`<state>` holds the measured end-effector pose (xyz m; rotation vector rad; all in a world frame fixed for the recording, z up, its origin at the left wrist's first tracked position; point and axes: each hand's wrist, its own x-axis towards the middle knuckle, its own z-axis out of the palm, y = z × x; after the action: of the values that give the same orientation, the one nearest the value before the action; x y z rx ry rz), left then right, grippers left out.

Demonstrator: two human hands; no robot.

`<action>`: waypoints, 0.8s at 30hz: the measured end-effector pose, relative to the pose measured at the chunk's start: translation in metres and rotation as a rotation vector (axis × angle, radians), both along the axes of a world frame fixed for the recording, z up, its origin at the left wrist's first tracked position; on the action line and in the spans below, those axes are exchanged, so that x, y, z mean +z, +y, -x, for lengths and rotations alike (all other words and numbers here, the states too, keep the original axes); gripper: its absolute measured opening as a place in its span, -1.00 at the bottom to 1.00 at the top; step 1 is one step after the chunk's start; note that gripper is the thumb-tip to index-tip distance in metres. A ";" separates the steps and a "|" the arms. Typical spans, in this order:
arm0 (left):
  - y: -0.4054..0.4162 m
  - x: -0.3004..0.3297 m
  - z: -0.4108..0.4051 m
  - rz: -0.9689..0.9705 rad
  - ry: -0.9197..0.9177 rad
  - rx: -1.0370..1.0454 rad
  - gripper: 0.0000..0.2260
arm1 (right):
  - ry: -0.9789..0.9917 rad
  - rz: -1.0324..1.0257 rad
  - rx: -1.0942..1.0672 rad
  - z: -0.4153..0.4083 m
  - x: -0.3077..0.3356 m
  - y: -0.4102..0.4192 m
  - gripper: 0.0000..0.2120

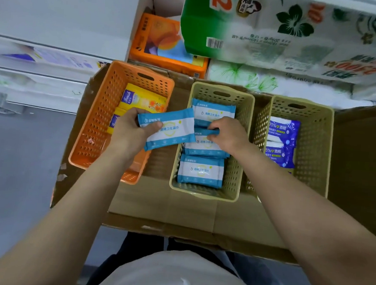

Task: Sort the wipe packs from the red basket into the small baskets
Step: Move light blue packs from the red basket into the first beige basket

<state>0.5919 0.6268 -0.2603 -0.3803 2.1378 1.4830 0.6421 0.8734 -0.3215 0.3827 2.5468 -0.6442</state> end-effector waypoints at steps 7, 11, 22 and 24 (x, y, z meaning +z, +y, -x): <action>0.019 0.000 0.001 -0.013 -0.081 -0.200 -0.74 | 0.296 0.522 -0.332 0.013 0.056 -0.001 -0.71; 0.041 -0.002 0.001 -0.120 -0.105 -0.217 -0.73 | -0.065 0.653 -0.084 0.023 0.070 0.001 -0.79; 0.058 -0.040 -0.020 0.202 0.156 -0.328 -0.54 | 0.158 0.207 -0.298 0.050 0.032 0.040 -0.90; 0.058 -0.043 -0.022 0.152 0.086 -0.315 -0.52 | 0.158 0.124 -0.206 0.055 0.022 0.035 -0.90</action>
<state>0.6135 0.6848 -0.3032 -0.0270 2.2609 1.1837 0.5870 0.9087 -0.3000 0.5771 2.6192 -0.9375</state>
